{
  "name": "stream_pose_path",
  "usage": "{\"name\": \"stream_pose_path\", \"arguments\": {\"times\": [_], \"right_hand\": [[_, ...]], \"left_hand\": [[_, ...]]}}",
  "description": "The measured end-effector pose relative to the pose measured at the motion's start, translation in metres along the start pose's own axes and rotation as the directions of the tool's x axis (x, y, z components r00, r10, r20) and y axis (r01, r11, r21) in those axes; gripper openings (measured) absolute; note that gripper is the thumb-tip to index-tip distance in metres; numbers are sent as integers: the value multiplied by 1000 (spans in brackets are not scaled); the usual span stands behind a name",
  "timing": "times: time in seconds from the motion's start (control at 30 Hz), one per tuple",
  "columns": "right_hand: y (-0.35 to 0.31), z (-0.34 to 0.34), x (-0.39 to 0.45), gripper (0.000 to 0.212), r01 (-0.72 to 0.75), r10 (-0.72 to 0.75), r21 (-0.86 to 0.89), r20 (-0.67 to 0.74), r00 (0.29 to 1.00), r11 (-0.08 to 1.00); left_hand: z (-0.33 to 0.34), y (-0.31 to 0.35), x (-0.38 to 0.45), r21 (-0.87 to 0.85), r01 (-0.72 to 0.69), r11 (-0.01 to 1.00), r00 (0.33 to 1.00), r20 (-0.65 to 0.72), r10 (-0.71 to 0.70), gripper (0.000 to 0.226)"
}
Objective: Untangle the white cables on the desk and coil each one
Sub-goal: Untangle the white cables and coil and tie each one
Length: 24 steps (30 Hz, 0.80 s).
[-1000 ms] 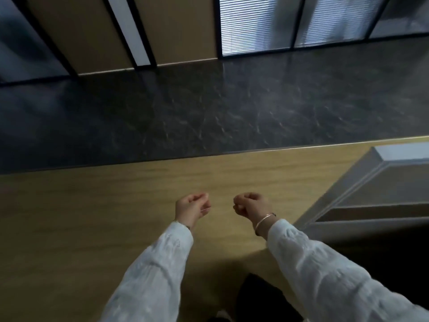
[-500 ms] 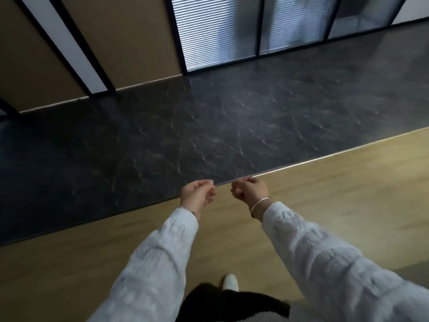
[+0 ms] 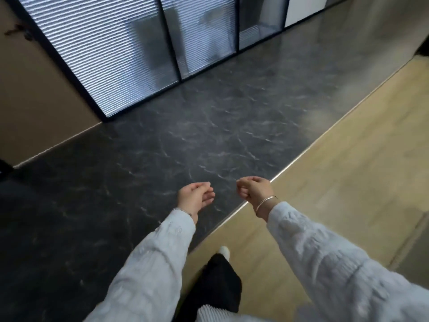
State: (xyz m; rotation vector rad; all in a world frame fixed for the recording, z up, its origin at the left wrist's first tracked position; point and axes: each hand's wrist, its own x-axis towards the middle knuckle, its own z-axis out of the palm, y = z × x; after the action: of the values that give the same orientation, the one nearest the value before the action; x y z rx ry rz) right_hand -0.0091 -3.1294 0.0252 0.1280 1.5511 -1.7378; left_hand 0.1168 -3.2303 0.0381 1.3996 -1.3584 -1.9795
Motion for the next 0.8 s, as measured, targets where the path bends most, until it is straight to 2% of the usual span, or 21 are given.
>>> {"name": "stream_pose_path", "arguments": {"times": [0.1,0.27,0.4,0.47,0.67,0.8], "right_hand": [[-64,3,74,20,62,-55,69,-95,994,996],[-141,-33,147,19,120,-78,171,-232,969,978],[-201,-106,222,22,182,-74,241,-397,915,953],[-222,-132,246,22,191,-64,261,-426,902,946],[-331,-266,348,12,227,-26,321,-527,850,919],[-405,-344,396,15,262,-38,321,-565,824,910]], "left_hand": [[66,61,83,77,-5,997,991,136,-5,5],[175,114,160,185,-34,982,950,311,-26,4],[308,125,225,313,-55,948,874,474,-105,4],[351,126,243,345,-70,936,856,502,-121,4],[567,140,289,401,-57,914,789,580,-205,6],[689,156,309,418,-67,906,728,641,-242,6]]}}
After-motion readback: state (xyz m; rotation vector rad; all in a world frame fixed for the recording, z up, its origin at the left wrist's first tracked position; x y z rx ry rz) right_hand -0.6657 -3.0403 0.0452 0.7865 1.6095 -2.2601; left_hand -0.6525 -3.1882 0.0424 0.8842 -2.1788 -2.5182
